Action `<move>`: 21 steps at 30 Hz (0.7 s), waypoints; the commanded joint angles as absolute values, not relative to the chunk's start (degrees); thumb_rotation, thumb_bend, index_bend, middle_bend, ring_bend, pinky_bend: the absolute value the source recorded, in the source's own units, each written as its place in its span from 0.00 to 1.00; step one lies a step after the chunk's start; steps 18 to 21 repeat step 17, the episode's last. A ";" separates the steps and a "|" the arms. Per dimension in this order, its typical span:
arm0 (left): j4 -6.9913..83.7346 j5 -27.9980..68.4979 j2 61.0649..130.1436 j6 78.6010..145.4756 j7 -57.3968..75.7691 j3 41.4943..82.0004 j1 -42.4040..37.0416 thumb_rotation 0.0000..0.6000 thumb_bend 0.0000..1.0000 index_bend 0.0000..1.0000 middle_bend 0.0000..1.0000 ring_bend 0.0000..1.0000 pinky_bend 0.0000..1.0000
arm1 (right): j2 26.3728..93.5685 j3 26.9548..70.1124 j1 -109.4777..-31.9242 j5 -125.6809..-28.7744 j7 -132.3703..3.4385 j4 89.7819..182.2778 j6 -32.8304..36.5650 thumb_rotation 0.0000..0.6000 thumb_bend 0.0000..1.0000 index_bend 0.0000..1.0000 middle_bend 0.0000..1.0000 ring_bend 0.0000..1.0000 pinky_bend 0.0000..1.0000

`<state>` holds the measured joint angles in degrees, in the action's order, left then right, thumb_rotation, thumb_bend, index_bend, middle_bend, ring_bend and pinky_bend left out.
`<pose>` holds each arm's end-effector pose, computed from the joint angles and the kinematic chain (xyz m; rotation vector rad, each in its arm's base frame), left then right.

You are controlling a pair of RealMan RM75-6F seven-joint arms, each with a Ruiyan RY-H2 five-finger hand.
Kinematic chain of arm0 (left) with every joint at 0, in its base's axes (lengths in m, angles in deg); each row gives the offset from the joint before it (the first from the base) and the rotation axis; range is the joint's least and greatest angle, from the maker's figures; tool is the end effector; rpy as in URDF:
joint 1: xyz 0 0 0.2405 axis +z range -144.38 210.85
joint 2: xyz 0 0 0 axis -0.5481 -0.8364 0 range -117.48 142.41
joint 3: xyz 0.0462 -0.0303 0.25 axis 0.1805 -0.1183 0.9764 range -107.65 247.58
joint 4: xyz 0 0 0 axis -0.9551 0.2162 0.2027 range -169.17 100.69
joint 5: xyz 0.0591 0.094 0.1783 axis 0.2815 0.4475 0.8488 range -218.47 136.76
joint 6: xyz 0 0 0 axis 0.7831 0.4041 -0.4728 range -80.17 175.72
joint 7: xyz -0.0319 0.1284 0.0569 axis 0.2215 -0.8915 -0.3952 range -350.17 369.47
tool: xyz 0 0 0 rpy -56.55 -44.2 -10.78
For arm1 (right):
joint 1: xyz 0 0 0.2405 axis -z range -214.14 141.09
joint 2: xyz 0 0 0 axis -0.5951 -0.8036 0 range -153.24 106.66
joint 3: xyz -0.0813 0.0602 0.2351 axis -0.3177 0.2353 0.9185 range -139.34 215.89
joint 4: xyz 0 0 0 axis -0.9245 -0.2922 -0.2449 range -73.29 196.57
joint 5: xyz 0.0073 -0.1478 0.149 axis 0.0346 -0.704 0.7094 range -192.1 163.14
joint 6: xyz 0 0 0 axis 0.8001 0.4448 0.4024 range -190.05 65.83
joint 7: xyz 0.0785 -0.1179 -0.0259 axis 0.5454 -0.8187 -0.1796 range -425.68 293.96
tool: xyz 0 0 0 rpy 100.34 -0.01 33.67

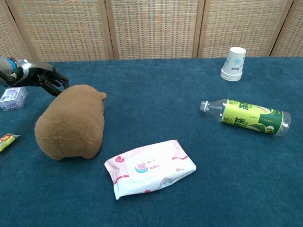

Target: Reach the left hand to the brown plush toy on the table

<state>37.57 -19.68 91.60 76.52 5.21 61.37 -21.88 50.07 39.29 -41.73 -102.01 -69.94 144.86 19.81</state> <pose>-0.2118 0.4252 0.0331 -1.4202 -1.6688 -0.6831 -0.3269 -0.1768 0.1074 1.4822 -0.8985 0.8168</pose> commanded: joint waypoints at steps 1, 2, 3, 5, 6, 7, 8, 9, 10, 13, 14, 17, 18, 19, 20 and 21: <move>37.77 -19.35 91.48 76.64 5.53 61.37 -21.83 1.00 0.48 0.58 0.00 0.00 0.00 | 50.10 39.27 -41.68 -102.07 -69.84 144.81 19.90 1.00 0.08 0.00 0.00 0.00 0.00; 38.05 -19.09 91.29 76.74 5.75 61.31 -21.76 1.00 0.48 0.58 0.00 0.00 0.00 | 50.13 39.27 -41.70 -102.07 -69.84 144.77 19.89 1.00 0.08 0.00 0.00 0.00 0.00; 38.31 -18.86 91.13 76.82 5.90 61.26 -21.70 1.00 0.48 0.58 0.00 0.00 0.00 | 50.13 39.27 -41.72 -102.06 -69.82 144.75 19.85 1.00 0.08 0.00 0.00 0.00 0.00; 38.83 -18.35 90.81 77.06 6.18 61.16 -21.55 1.00 0.48 0.58 0.00 0.00 0.00 | 50.14 39.24 -41.75 -102.14 -69.84 144.76 19.85 1.00 0.08 0.00 0.00 0.00 0.00; 39.04 -18.11 90.68 77.17 6.28 61.15 -21.50 1.00 0.48 0.58 0.00 0.00 0.00 | 50.16 39.23 -41.75 -102.19 -69.85 144.78 19.87 1.00 0.08 0.00 0.00 0.00 0.00; 39.22 -17.90 90.56 77.25 6.31 61.22 -21.46 1.00 0.48 0.58 0.00 0.00 0.00 | 50.16 39.21 -41.74 -102.24 -69.86 144.81 19.90 1.00 0.08 0.00 0.00 0.00 0.00; 39.36 -17.76 90.47 77.31 6.38 61.29 -21.41 1.00 0.48 0.58 0.00 0.00 0.00 | 50.14 39.21 -41.74 -102.26 -69.84 144.85 19.93 1.00 0.08 0.00 0.00 0.00 0.00; 39.47 -17.70 90.39 77.33 6.47 61.34 -21.37 1.00 0.48 0.58 0.00 0.00 0.00 | 50.11 39.25 -41.77 -102.27 -69.84 144.93 19.94 1.00 0.08 0.00 0.00 0.00 0.00; 39.56 -17.67 90.33 77.32 6.59 61.39 -21.33 1.00 0.48 0.58 0.00 0.00 0.00 | 50.08 39.27 -41.77 -102.29 -69.82 145.04 20.00 1.00 0.08 0.00 0.00 0.00 0.00; 39.67 -17.56 90.13 77.29 6.89 61.51 -21.28 1.00 0.48 0.58 0.00 0.00 0.00 | 49.97 39.33 -41.81 -102.34 -69.89 145.38 20.07 1.00 0.08 0.00 0.00 0.00 0.00; 39.71 -17.48 90.05 77.30 6.97 61.54 -21.26 1.00 0.48 0.58 0.00 0.00 0.00 | 49.96 39.31 -41.81 -102.37 -69.95 145.46 20.08 1.00 0.08 0.00 0.00 0.00 0.00; 39.93 -17.06 89.70 77.36 7.26 61.62 -21.16 1.00 0.48 0.58 0.00 0.00 0.00 | 50.02 39.20 -41.79 -102.33 -70.24 145.50 19.96 1.00 0.08 0.00 0.00 0.00 0.00; 39.93 -17.06 89.70 77.36 7.26 61.62 -21.16 1.00 0.48 0.58 0.00 0.00 0.00 | 50.02 39.20 -41.79 -102.33 -70.24 145.50 19.96 1.00 0.08 0.00 0.00 0.00 0.00; 39.93 -17.06 89.70 77.36 7.26 61.62 -21.16 1.00 0.48 0.58 0.00 0.00 0.00 | 50.02 39.20 -41.79 -102.33 -70.24 145.50 19.96 1.00 0.08 0.00 0.00 0.00 0.00; 39.93 -17.06 89.70 77.36 7.26 61.62 -21.16 1.00 0.48 0.58 0.00 0.00 0.00 | 50.02 39.20 -41.79 -102.33 -70.24 145.50 19.96 1.00 0.08 0.00 0.00 0.00 0.00; 39.93 -17.06 89.70 77.36 7.26 61.62 -21.16 1.00 0.48 0.58 0.00 0.00 0.00 | 50.02 39.20 -41.79 -102.33 -70.24 145.50 19.96 1.00 0.08 0.00 0.00 0.00 0.00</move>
